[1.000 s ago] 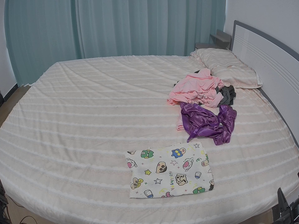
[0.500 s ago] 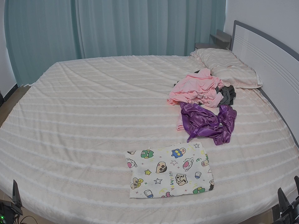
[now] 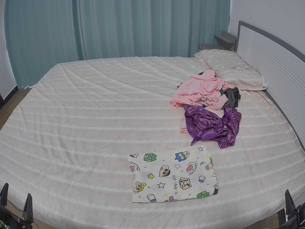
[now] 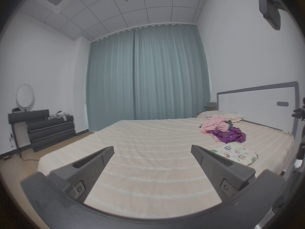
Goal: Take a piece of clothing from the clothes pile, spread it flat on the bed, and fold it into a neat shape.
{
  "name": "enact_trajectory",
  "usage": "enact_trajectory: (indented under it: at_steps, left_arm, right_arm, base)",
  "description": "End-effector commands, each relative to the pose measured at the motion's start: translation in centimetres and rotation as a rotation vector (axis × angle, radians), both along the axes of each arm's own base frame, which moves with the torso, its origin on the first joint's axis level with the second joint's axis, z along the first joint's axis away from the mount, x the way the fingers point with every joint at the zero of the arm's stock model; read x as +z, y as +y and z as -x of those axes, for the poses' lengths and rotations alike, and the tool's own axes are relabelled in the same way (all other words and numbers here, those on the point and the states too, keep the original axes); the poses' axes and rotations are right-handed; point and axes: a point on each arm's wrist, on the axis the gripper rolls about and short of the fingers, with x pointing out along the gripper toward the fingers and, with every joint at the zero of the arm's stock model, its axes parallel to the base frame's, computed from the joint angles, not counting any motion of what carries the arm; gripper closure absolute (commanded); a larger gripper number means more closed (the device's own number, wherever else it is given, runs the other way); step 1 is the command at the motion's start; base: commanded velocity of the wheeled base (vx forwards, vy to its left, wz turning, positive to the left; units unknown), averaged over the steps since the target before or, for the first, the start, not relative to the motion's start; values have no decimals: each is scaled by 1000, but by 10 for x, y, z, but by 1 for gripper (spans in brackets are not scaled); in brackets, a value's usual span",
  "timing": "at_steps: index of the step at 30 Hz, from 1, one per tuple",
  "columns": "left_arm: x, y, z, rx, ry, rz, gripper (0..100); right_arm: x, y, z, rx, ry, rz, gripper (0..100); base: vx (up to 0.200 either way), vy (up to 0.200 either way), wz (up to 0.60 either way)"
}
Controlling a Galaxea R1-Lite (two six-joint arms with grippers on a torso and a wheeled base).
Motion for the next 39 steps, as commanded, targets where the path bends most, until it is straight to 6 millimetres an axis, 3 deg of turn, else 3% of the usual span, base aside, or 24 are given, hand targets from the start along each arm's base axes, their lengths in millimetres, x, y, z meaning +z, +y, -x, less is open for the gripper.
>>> enact_trajectory:
  at_steps: [1, 7, 19, 24, 31, 39]
  left_arm:
    - [-6, -1, 0, -64, 17, 33, 0]
    - [-9, -2, -1, -75, 42, 33, 0]
    - [-11, -1, -1, -27, 60, 51, 0]
    - [-11, 0, -1, -21, 59, 68, 0]
    - [-11, 0, -1, -17, 57, 82, 0]
    - [-11, 0, -1, -18, 51, 105, 0]
  right_arm:
    - [-2, 0, 0, 4, -13, 25, 0]
    - [-1, 1, -1, 61, -37, 71, 0]
    - [-2, 3, 1, 118, 20, -118, 0]
    - [-3, -2, 0, -108, -15, -86, 0]
    - [-10, 0, 0, 18, 63, -124, 0]
    - [-9, 0, -1, 18, 37, -124, 0]
  base:
    - [0, 0, 0]
    - [0, 0, 0]
    - [0, 0, 0]
    - [0, 0, 0]
    - [0, 0, 0]
    - [0, 0, 0]
